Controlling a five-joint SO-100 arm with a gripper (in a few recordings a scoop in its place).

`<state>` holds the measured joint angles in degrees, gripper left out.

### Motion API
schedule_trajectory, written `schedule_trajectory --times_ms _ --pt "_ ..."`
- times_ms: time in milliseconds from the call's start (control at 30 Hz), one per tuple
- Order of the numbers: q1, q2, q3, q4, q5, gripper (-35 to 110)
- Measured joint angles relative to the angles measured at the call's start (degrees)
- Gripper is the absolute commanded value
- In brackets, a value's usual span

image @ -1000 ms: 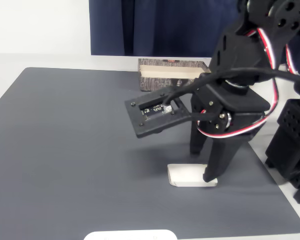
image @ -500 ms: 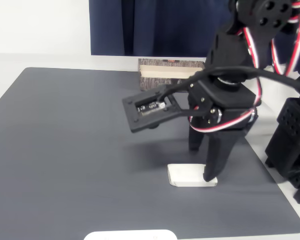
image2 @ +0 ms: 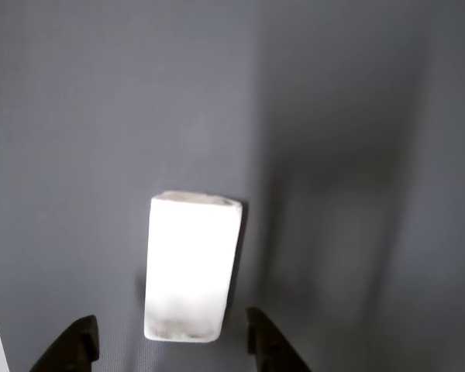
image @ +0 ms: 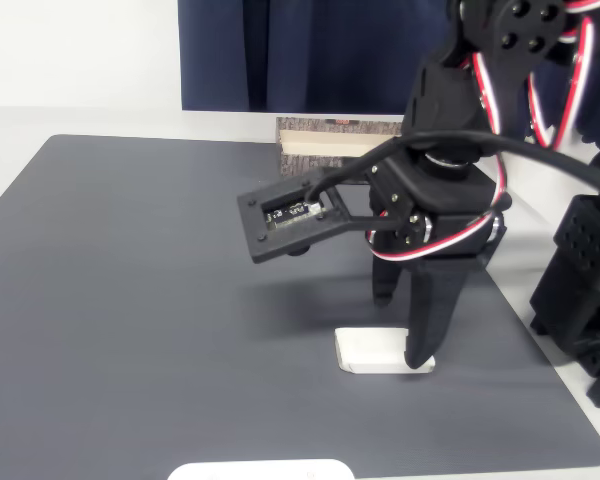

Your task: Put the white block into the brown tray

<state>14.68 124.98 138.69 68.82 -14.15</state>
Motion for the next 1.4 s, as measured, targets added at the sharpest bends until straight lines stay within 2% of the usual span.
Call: schedule_trajectory --times_ms 633,1400 --pt "0.0 -6.9 0.4 -4.3 0.4 42" --pt "0.0 -7.5 1.3 -7.5 0.4 40"
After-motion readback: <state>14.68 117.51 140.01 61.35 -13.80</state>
